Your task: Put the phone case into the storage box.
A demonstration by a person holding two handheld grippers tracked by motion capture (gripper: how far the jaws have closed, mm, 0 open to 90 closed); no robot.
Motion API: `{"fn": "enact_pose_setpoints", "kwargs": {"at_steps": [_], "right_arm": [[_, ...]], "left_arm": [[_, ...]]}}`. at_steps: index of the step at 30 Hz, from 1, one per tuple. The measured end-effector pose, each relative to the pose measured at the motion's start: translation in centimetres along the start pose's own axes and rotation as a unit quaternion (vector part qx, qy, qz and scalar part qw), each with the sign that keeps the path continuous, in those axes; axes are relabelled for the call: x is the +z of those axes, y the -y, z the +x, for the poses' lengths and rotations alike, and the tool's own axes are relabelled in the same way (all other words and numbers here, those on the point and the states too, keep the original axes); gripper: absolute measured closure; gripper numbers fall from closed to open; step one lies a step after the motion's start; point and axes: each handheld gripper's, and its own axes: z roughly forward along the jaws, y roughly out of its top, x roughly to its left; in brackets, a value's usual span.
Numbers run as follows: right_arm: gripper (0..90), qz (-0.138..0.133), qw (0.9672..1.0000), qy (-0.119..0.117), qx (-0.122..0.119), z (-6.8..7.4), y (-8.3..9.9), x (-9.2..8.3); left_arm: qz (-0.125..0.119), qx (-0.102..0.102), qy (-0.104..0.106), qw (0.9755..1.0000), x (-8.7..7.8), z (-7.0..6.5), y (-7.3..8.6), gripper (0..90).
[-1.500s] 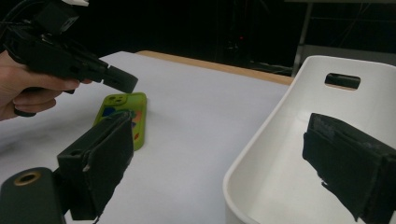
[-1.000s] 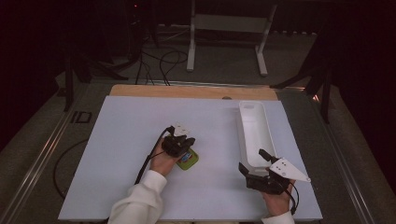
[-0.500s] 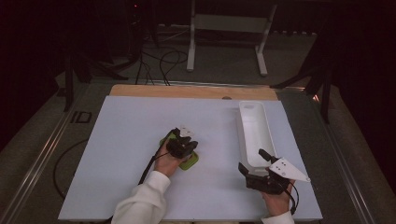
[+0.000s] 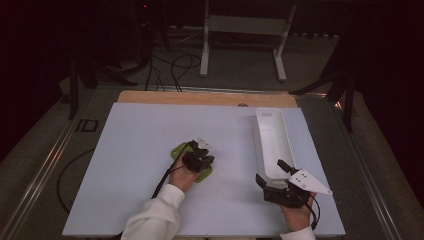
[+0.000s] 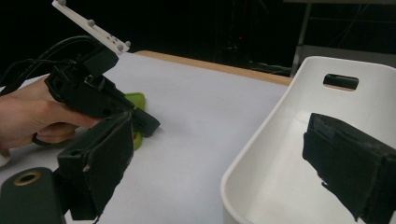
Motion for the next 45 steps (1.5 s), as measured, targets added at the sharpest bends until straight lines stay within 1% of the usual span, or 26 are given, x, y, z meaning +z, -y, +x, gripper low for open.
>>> {"fn": "enact_pose_setpoints", "kwargs": {"at_steps": [3,8,11,16,19,21,22,25,28,29,32,37,39,45], "right_arm": [[8.7,-0.001,1.0000,0.000,0.000,0.0,0.0,0.0],[8.6,-0.001,1.0000,0.000,0.000,-0.1,0.0,0.0],[8.6,0.000,1.0000,0.000,-0.001,-0.1,-0.1,0.1],[8.7,0.001,1.0000,0.000,-0.003,-0.2,-0.1,0.3],[8.7,0.002,1.0000,0.002,-0.003,-0.4,-0.1,0.4],[8.7,0.003,1.0000,0.002,-0.002,-0.4,-0.1,0.4],[8.6,0.005,1.0000,0.003,-0.002,-0.5,-0.1,0.4],[8.6,0.008,0.9999,0.005,-0.006,-0.6,-0.1,0.6],[8.6,0.009,0.9999,0.006,-0.011,-0.6,-0.2,0.7],[8.6,0.009,0.9999,0.005,-0.012,-0.7,-0.2,0.8],[8.6,0.011,0.9998,0.006,-0.015,-0.8,-0.2,0.9],[8.6,0.013,0.9997,0.004,-0.020,-0.9,-0.3,1.1],[8.6,0.013,0.9997,0.004,-0.021,-0.9,-0.3,1.1],[8.7,0.009,0.9998,0.005,-0.016,-1.1,-0.2,1.1]], "left_arm": [[0.000,-0.004,0.004,1.0000,-0.3,0.0,0.3,90.0],[0.004,-0.002,0.003,1.0000,-0.8,-0.1,0.8,90.0],[0.006,0.005,-0.001,1.0000,-1.5,-0.3,1.6,90.0],[0.007,0.007,-0.007,0.9999,-2.6,-0.3,2.7,90.0],[0.005,0.003,-0.009,0.9999,-3.2,-0.3,3.4,90.0],[0.005,0.003,-0.009,0.9999,-3.2,-0.3,3.4,90.0],[0.002,0.000,-0.015,0.9999,-3.8,-0.3,4.2,90.0],[-0.001,-0.002,-0.021,0.9998,-4.3,-0.4,4.8,90.0],[-0.003,-0.009,-0.028,0.9996,-4.9,-0.2,5.4,90.0],[-0.003,-0.010,-0.029,0.9995,-5.1,-0.1,5.6,90.0],[-0.010,-0.024,-0.036,0.9990,-5.8,0.4,6.4,90.0],[-0.014,-0.036,-0.050,0.9980,-7.2,1.4,7.8,90.0],[-0.017,-0.042,-0.060,0.9972,-7.7,1.9,8.4,90.0],[-0.021,-0.063,-0.077,0.9948,-8.9,3.2,9.7,90.0]]}}
